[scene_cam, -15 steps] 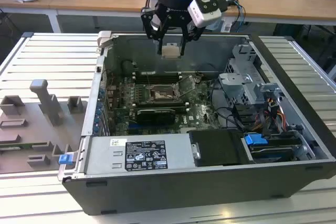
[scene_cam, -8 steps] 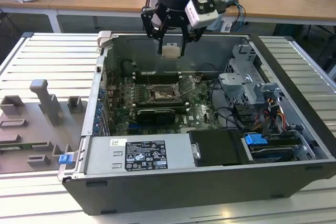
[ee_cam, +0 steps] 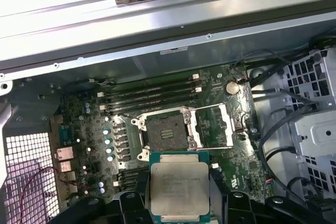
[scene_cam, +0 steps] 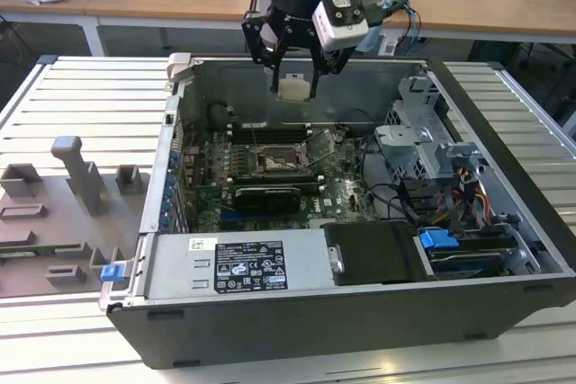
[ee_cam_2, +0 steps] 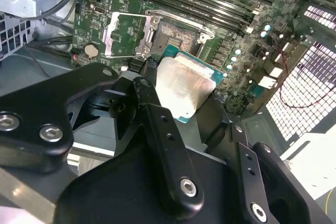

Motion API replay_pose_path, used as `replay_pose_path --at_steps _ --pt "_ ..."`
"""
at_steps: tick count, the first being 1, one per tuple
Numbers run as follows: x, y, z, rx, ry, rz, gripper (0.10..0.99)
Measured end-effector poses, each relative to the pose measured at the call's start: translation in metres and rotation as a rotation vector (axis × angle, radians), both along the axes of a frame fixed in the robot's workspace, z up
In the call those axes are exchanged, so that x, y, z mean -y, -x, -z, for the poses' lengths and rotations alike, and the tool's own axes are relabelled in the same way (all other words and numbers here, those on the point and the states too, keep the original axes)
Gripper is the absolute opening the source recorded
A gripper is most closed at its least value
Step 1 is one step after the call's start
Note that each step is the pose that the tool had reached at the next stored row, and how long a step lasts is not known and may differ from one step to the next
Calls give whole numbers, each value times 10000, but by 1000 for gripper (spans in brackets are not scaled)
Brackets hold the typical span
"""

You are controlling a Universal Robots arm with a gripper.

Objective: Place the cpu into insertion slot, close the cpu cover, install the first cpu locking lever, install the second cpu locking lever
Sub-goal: 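Place the cpu into insertion slot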

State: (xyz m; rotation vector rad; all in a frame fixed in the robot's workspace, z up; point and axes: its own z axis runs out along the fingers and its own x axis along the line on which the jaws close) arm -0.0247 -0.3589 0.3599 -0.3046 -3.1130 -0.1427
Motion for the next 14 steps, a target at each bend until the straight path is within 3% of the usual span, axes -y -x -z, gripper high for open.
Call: replay_pose_path --at_steps 6,14 --pt "1 0 12 -5 6 22 541" --pt "0 0 18 -4 36 660 541"
